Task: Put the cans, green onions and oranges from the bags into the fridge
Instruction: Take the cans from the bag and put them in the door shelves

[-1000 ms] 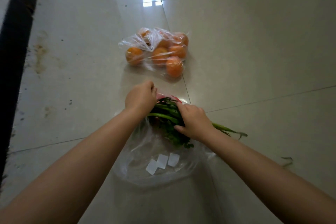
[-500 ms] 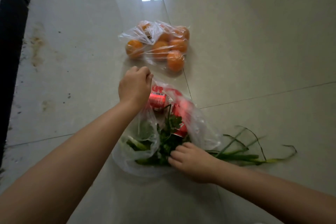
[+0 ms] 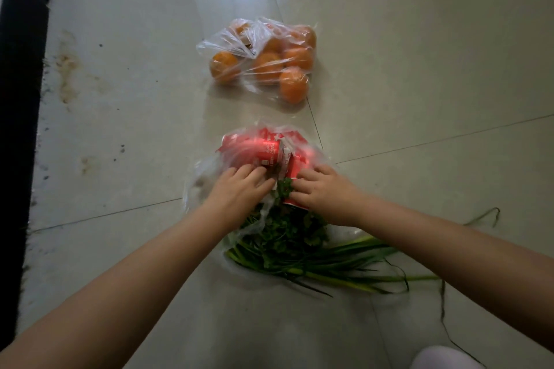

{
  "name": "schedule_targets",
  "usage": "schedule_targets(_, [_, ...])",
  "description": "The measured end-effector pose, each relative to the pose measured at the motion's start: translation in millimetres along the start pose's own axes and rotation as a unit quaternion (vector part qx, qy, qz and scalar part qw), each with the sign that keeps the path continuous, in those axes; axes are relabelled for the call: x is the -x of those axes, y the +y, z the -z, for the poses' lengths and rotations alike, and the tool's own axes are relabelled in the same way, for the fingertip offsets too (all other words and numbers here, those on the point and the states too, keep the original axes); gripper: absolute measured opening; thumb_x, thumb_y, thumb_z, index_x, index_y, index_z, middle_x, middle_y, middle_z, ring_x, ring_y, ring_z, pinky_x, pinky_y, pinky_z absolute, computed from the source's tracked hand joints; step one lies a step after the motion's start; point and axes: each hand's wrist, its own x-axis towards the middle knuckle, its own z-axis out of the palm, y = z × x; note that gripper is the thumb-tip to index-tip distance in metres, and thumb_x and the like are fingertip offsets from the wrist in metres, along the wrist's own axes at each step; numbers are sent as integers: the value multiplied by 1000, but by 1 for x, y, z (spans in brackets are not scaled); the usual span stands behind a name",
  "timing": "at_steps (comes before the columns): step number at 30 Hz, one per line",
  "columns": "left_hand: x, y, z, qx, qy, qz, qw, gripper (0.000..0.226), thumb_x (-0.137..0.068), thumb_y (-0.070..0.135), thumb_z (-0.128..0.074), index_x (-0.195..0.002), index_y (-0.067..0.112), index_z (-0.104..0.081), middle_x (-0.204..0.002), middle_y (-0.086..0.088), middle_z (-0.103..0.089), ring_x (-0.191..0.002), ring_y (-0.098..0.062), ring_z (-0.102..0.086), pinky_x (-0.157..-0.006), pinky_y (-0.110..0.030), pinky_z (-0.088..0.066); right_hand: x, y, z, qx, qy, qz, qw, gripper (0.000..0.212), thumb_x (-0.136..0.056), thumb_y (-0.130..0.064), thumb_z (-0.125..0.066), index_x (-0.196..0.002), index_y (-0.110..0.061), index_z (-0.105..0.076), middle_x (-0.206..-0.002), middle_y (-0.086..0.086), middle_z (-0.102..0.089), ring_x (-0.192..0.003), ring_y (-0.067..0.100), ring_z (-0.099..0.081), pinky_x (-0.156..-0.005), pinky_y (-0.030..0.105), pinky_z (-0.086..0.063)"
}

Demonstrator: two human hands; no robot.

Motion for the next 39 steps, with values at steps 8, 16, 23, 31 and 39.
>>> schedule_targets(8, [10, -20, -18, 41, -243, 50, 968, 37, -90, 17, -47, -125, 19, -58, -136, 2, -52, -135, -18, -35, -111, -36, -25, -14, -10, 8, 56, -111, 12, 992, 58, -86, -9, -52, -140, -13, -30, -150, 10, -28, -138, 28, -25, -109, 42, -25])
schedule_targets(16, [5, -26, -3, 153, -200, 129, 959, 30, -94, 14, -39, -114, 10, -61, -122, -8, -62, -109, -22, -57, -93, -30, -45, -36, -6, 4, 184, -102, 57, 976, 58, -41, -41, -84, -96, -41, -68, -110, -11, -69, -103, 11, -64, -83, 26, -51])
schedule_targets(23, [-9, -26, 6, 92, -17, 226, 970, 54, -99, 32, -35, -149, 23, -19, -148, -3, -39, -116, -30, -57, -85, -37, -50, -21, 13, 0, 71, 155, 1, 985, 39, -64, -26, -55, -101, -17, -65, -121, 2, -54, -108, 22, -40, -84, 32, -30])
schedule_targets(31, [-27, -30, 9, 62, 41, 195, 978, 35, -98, 31, -39, -126, 14, -53, -122, -4, -62, -105, -24, -62, -74, -29, -46, -10, 9, 14, -144, 187, -254, 938, 91, -25, -41, -85, -100, -10, -43, -104, 12, -53, -97, 22, -34, -74, 40, -48])
schedule_targets(39, [-44, -16, 16, 52, 6, 83, 995, 39, -94, 30, -36, -90, 18, -73, -93, 4, -73, -98, -14, -64, -118, -45, -10, -21, 15, 54, -91, -30, -265, 959, 70, -75, -53, -57, -124, -7, -39, -132, 9, -34, -126, 24, -28, -98, 37, -26])
